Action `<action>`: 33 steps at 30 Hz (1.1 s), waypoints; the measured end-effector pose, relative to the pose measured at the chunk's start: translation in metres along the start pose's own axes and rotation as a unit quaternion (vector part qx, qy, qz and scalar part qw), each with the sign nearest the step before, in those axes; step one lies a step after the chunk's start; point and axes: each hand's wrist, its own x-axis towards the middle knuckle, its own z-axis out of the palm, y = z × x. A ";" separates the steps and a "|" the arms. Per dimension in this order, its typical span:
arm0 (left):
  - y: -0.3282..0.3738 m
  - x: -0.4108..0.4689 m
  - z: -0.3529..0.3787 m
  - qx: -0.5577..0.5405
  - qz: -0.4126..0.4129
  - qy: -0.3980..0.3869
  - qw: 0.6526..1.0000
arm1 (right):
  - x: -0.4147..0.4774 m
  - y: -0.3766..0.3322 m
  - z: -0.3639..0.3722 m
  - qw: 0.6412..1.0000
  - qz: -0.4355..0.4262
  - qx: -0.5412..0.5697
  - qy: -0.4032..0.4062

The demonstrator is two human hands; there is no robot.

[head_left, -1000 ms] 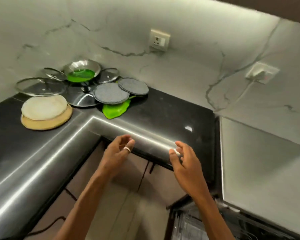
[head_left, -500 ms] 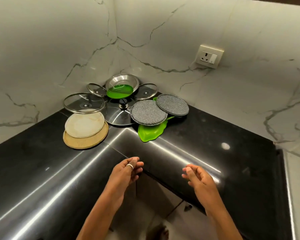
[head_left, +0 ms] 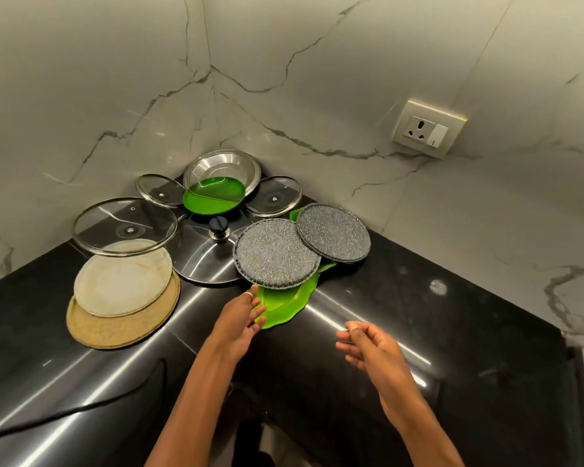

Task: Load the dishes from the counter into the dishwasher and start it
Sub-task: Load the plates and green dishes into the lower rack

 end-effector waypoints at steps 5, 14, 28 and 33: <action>0.023 0.052 0.012 -0.022 -0.035 0.023 0.999 | 0.018 -0.007 0.015 0.999 0.015 0.001 0.037; 0.030 0.085 0.007 -0.037 -0.030 0.020 0.999 | 0.048 -0.038 0.070 0.988 -0.099 -0.118 0.029; 0.083 -0.011 -0.008 -0.031 0.165 -0.039 0.985 | 0.077 -0.051 0.138 0.719 -0.384 -0.577 0.057; 0.092 -0.037 0.005 0.018 0.186 -0.067 0.980 | 0.076 -0.058 0.136 0.715 -0.447 -0.522 0.128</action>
